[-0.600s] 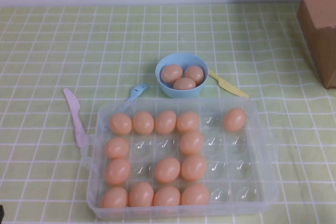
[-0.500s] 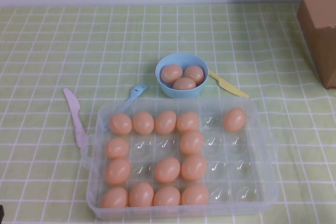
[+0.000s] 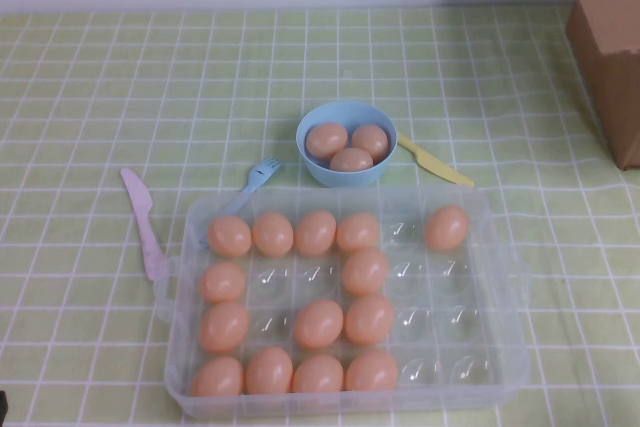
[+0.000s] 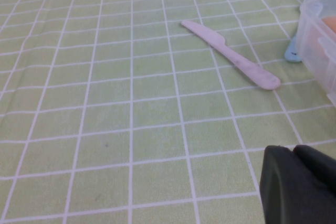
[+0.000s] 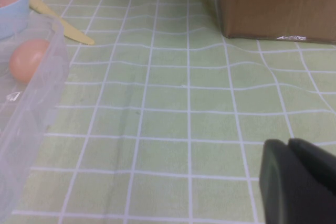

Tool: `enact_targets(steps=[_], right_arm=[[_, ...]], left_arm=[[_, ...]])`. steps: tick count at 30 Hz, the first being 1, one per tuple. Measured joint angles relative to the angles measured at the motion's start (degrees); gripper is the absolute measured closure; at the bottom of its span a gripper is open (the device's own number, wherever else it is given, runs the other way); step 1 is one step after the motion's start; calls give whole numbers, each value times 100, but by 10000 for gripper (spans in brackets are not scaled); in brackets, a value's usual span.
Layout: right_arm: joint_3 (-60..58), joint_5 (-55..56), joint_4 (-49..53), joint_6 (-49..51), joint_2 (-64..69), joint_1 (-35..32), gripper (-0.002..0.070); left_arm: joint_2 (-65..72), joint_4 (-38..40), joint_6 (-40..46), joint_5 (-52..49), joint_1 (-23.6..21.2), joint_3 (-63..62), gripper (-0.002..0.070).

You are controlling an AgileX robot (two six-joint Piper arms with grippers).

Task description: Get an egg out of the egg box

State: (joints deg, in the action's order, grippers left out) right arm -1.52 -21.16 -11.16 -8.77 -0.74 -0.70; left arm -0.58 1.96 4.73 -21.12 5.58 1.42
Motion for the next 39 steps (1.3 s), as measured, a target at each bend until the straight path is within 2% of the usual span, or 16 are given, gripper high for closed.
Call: enact_targets(steps=[17,19,21,26,28,32,36,39], right_arm=[[0,0,-150,0,0,0,694],[0,0,-555,0,0,0,694],[0,13,-1386,0,0,0,694],[0,342,-4652,309,0,0,694],[0,663,-5571,347,0,0,694],[0,1121,-5969,-155,0,0,694],[0,1099,-6046,-985,0,0,694],[0,1035,-6090,-1238,0,0,694]], left_arm=[[0,0,9,0,0,0,679],[0,0,9,0,0,0,679],[0,0,9,0,0,0,679],[0,0,9,0,0,0,679],[0,0,9,0,0,0,680],[0,0,9,0,0,0,679],[0,0,9,0,0,0,679],[0,0,9,0,0,0,679]])
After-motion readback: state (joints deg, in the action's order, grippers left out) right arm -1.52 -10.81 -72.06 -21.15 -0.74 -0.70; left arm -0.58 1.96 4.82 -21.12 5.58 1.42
